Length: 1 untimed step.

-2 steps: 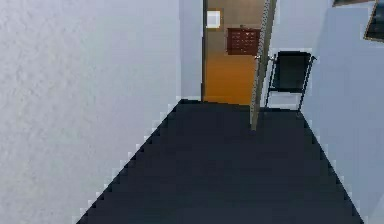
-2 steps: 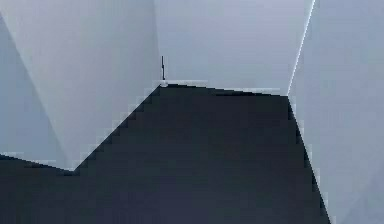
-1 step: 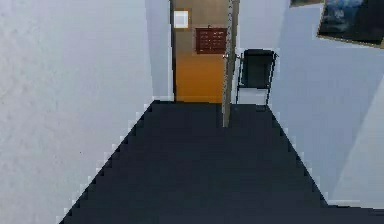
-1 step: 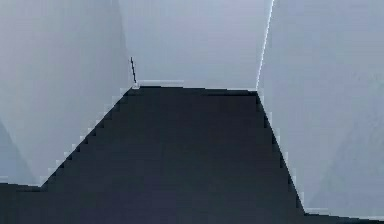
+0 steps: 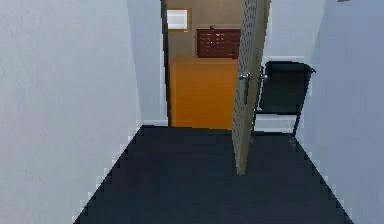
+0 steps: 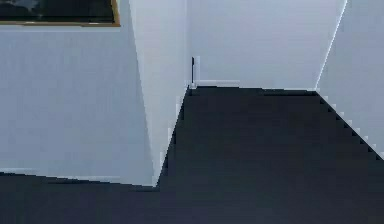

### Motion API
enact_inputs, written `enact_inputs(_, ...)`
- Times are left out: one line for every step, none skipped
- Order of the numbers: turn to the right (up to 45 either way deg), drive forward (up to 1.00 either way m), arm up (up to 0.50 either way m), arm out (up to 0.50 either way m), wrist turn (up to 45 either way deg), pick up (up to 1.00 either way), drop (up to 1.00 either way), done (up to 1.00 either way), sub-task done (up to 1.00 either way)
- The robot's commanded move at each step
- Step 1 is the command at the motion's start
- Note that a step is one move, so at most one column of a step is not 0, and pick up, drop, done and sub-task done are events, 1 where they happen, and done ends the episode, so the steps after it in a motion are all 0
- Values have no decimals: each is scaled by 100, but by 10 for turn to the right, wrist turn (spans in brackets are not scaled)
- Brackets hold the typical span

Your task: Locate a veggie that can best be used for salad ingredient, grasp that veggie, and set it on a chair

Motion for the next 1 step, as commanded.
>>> enact_inputs(0, 100, 0, 0, 0, 0, 0, 0, 0)
